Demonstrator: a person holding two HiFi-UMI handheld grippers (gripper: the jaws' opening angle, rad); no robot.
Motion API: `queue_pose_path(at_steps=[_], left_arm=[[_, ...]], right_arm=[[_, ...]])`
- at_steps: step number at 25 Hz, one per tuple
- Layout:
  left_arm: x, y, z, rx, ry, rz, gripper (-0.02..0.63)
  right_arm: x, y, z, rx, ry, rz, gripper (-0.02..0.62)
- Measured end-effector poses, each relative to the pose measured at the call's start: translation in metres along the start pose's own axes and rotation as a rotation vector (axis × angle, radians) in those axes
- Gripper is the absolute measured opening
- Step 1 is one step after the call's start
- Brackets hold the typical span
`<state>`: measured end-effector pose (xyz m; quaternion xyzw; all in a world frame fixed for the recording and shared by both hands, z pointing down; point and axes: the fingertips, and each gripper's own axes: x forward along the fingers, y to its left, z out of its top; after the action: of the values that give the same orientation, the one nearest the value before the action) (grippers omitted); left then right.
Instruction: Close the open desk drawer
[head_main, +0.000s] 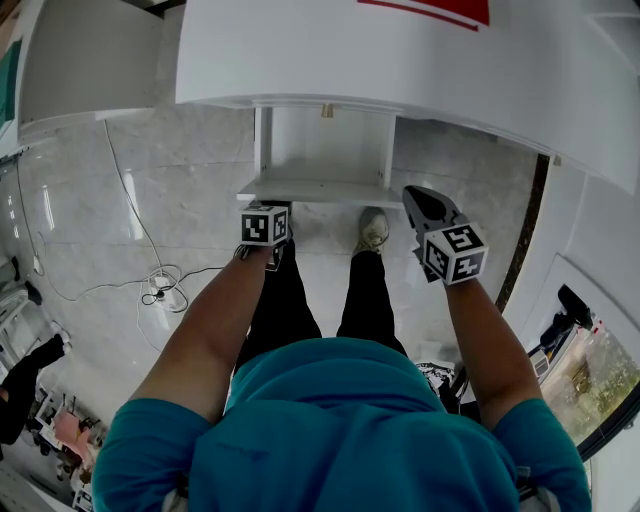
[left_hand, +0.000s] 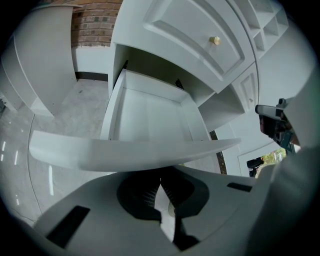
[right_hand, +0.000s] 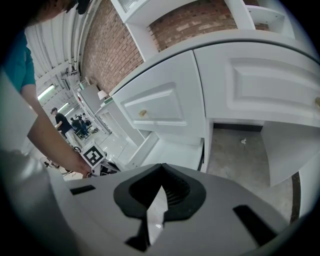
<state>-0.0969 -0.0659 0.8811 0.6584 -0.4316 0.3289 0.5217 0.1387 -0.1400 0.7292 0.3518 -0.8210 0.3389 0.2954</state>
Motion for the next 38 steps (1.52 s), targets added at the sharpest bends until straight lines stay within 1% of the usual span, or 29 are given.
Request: queue_pose_path(at_steps=[15, 38], left_arm=[[0.008, 0.004, 0.049, 0.004, -0.050, 0.011, 0.015], [0.015, 0.010, 0.094, 0.013, -0.084, 0.021, 0.015]], right_arm=[[0.005, -0.008, 0.004, 0.010, -0.004, 0.005, 0.021], [0.010, -0.016, 0.010, 0.026, -0.011, 0.000, 0.021]])
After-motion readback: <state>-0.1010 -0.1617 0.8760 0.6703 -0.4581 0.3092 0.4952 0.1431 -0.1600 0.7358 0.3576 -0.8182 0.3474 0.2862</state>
